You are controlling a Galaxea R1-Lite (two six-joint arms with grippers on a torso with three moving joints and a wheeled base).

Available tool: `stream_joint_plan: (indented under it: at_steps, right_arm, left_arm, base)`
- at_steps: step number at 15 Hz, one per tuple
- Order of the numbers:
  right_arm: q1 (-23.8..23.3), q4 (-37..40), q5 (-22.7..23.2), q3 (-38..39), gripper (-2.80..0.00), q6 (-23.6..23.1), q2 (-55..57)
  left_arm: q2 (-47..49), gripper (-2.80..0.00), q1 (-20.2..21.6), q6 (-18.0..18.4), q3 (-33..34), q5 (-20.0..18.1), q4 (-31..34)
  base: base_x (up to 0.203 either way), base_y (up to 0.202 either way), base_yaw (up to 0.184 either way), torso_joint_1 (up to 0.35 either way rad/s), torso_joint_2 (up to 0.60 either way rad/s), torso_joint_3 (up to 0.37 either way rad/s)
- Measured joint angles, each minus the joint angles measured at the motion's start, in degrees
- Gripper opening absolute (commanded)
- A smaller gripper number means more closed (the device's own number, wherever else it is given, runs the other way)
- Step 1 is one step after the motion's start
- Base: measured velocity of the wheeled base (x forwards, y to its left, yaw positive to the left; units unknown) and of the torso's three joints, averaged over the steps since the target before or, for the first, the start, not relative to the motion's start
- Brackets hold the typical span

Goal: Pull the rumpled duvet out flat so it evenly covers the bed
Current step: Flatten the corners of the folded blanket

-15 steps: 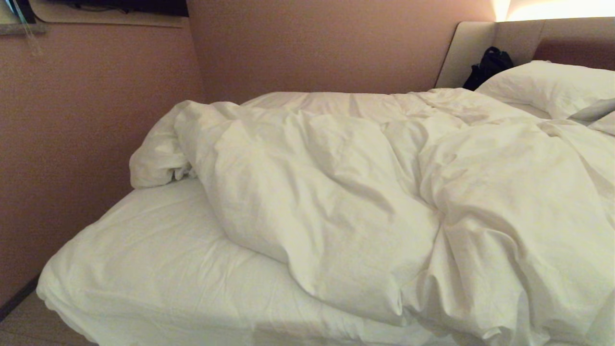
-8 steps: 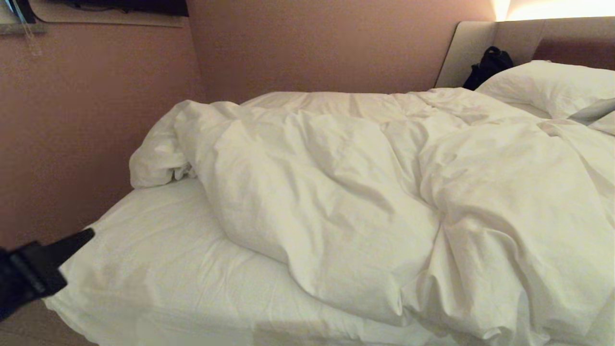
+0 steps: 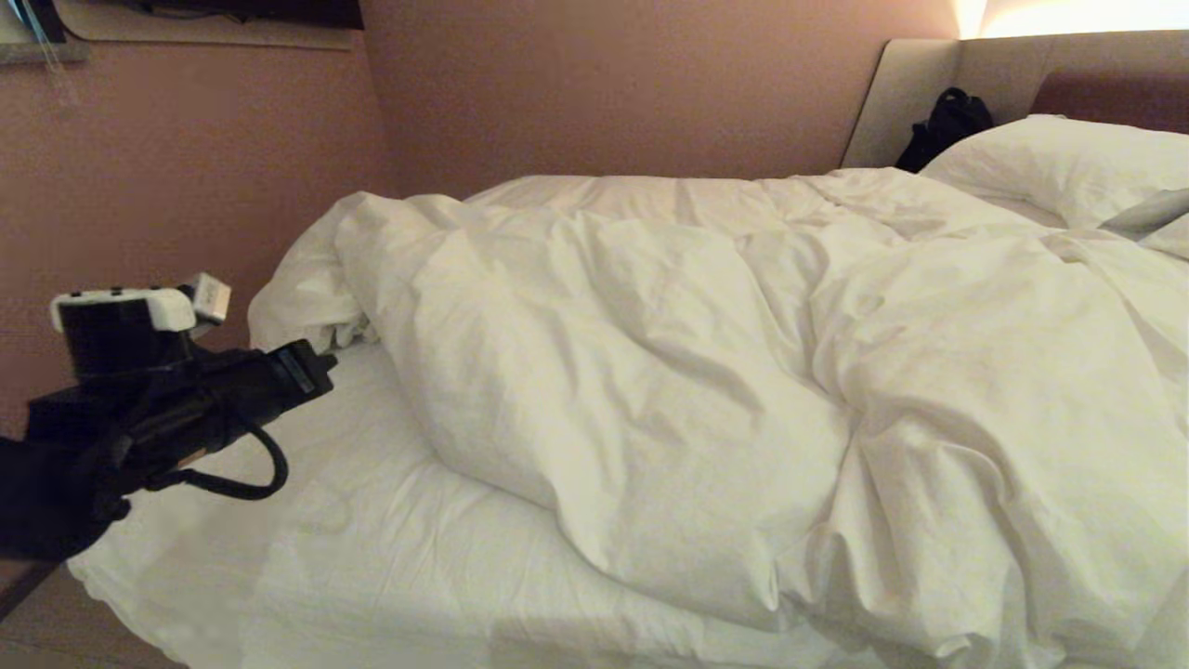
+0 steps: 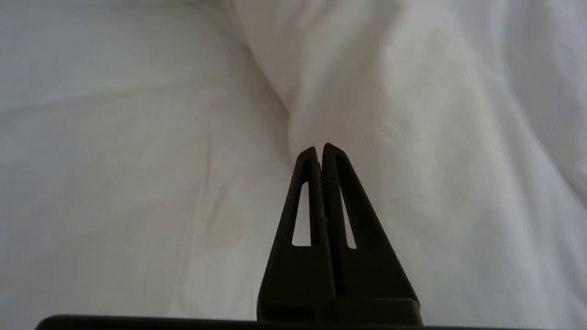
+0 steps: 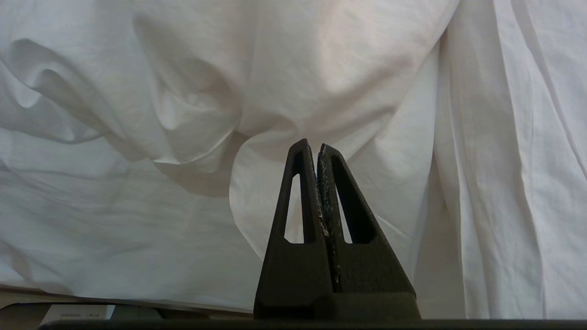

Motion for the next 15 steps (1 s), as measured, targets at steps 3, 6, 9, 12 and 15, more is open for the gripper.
stream_joint_plan:
  at_steps: [3, 6, 9, 12, 15]
  right_arm:
    - [0.0, 0.0, 0.0, 0.0, -2.8, 0.01, 0.0]
    - [0.0, 0.0, 0.0, 0.0, -2.8, 0.01, 0.0]
    - [0.0, 0.0, 0.0, 0.0, -2.8, 0.02, 0.0]
    - [0.0, 0.0, -0.01, 0.0, -2.8, 0.02, 0.0]
    - [0.0, 0.0, 0.0, -0.01, -2.8, 0.02, 0.0]
  left_arm:
    - [8.42, -2.8, 0.0, -4.41, -6.22, -2.04, -0.3]
    - [13.2, -2.8, 0.0, -9.62, -11.73, -5.23, 0.21]
    - [14.76, -2.8, -0.02, -11.03, -14.04, -9.81, 0.48]
    - [15.45, 0.0, 0.02, -14.73, -17.45, -15.39, 3.19]
    - [15.53, 0.0, 0.52, -14.75, -18.15, -16.12, 3.4]
  base:
    - [0.0, 0.0, 0.0, 0.0, 0.0, 0.0]
    - [0.0, 0.0, 0.0, 0.0, 0.0, 0.0]
    - [0.0, 0.0, 0.0, 0.0, 0.0, 0.0]
    - [0.0, 0.0, 0.0, 0.0, 0.0, 0.0]
    - [0.0, 0.0, 0.0, 0.0, 0.0, 0.0]
